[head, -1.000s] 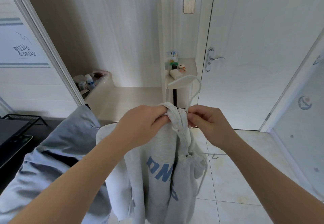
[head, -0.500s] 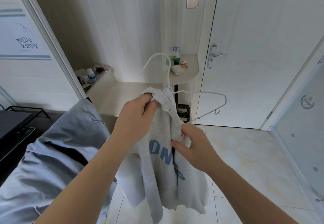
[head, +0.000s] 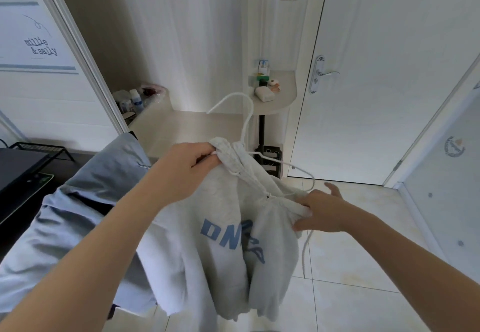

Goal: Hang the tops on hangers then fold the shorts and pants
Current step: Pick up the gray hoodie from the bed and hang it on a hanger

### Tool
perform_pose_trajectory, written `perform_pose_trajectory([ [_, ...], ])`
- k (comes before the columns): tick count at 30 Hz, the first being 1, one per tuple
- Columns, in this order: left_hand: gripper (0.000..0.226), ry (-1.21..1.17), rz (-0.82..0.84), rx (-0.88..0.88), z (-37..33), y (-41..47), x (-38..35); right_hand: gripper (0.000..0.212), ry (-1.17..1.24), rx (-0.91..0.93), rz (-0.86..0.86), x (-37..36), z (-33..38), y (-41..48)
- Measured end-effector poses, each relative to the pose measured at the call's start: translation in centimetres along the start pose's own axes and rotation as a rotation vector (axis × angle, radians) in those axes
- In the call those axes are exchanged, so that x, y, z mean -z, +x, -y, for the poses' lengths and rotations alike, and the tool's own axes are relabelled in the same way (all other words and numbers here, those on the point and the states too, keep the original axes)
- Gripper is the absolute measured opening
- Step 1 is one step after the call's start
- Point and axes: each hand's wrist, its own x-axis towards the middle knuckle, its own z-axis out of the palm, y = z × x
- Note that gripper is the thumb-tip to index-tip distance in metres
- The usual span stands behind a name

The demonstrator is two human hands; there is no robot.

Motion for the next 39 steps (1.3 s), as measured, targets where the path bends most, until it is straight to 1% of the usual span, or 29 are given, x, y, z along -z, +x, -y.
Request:
perform_pose_trajectory([
  [1,0.038,0.010,0.023,0.014,0.5,-0.3,0.4,0.043,-0.016,-0.027,-0.005,0.1,-0.6,-0.1],
  [2,0.038,0.020,0.046,0.021,1.0,-0.6,0.8,0.038,-0.057,-0.041,-0.040,0.2,-1.3,-0.3],
  [4,0.036,0.017,0.106,0.036,1.6,-1.2,1.5,0.020,-0.108,-0.038,-0.150,1.0,-2.1,-0.7],
  [7,0.031,0.017,0.202,0.082,1.9,-1.8,2.1,0.005,-0.048,0.056,-0.344,3.1,-1.9,-1.7],
  [9,0.032,0.023,0.247,0.087,1.5,-1.8,1.9,0.011,0.095,0.132,-0.453,5.0,-0.1,-2.5],
  [10,0.031,0.024,0.260,0.074,1.0,-1.7,1.5,0.015,0.173,0.187,-0.473,5.9,1.4,-2.9],
  [12,0.027,0.017,0.262,0.030,-0.3,-1.4,0.3,0.019,0.267,0.315,-0.436,7.4,5.0,-3.6],
  [13,0.025,0.014,0.251,0.006,-1.0,-1.2,-0.3,0.017,0.296,0.355,-0.398,7.8,6.7,-3.7],
  [15,0.025,0.019,0.202,-0.027,-1.9,-0.7,-1.0,0.014,0.403,0.395,-0.381,8.2,9.0,-3.6],
  [16,0.029,0.009,0.176,-0.038,-2.1,-0.6,-1.0,0.015,0.481,0.406,-0.397,8.5,9.5,-3.5],
  [18,0.039,-0.047,0.157,-0.045,-2.1,-0.5,-0.6,0.021,0.599,0.421,-0.405,9.3,9.7,-3.5],
  [20,0.042,-0.093,0.173,-0.058,-1.8,-0.5,0.1,0.022,0.643,0.415,-0.389,9.9,9.4,-3.8],
  [21,0.039,-0.115,0.177,-0.064,-1.7,-0.6,0.5,0.022,0.656,0.409,-0.388,10.3,9.2,-4.0],
  [23,0.022,-0.165,0.176,-0.059,-1.2,-0.5,1.4,0.024,0.691,0.406,-0.399,11.1,8.7,-4.4],
  [25,0.024,-0.168,0.154,-0.056,-0.6,-0.4,2.2,0.023,0.745,0.408,-0.394,12.1,7.9,-5.1],
  [27,0.019,-0.153,0.117,-0.073,0.2,-0.1,2.6,0.028,0.791,0.432,-0.338,13.0,7.1,-5.9],
  [29,0.027,-0.144,0.069,-0.058,0.9,0.2,2.7,0.031,0.851,0.454,-0.267,13.7,6.5,-6.5],
  [30,0.029,-0.165,0.043,-0.036,1.2,0.2,2.8,0.030,0.874,0.457,-0.260,14.1,6.1,-6.7],
  [31,0.032,-0.200,0.015,-0.015,1.4,0.3,2.8,0.025,0.881,0.450,-0.279,14.4,5.9,-7.0],
  [33,0.041,-0.275,-0.043,0.014,1.4,0.2,2.7,0.010,0.820,0.395,-0.353,14.6,5.6,-7.2],
  [35,0.041,-0.269,-0.067,0.023,1.1,0.2,2.1,0.018,0.724,0.328,-0.388,14.2,5.4,-6.8],
  [37,0.033,-0.228,-0.054,0.040,0.8,0.3,1.1,0.030,0.607,0.296,-0.420,14.1,5.6,-6.4],
  [39,0.028,-0.156,-0.049,0.049,0.6,0.5,0.6,0.033,0.514,0.293,-0.457,14.5,6.1,-6.2],
])
